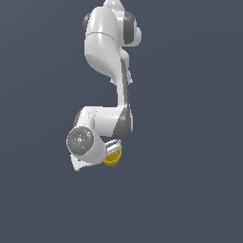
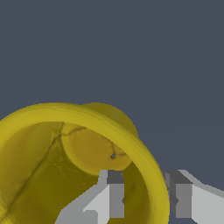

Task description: Pick up the object and move it to a goal position.

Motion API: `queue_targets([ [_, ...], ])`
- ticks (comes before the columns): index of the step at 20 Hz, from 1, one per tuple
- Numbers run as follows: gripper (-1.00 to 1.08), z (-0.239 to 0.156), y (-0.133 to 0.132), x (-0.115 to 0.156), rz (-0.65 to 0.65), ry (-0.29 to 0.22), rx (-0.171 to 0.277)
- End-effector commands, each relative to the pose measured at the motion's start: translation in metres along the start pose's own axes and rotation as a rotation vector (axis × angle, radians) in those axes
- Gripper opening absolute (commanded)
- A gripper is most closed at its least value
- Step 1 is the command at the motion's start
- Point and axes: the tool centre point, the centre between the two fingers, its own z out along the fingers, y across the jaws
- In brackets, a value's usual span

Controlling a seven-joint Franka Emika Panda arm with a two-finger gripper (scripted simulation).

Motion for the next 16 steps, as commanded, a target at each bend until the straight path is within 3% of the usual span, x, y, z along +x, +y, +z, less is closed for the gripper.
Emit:
queue_targets([
  [1, -1.00, 0.0004, 0.0001, 0.0001, 0.000, 0.001, -0.001],
  [16, -1.00, -0.0052, -0.0050, -0.0018, 0.000, 0.001, -0.001],
])
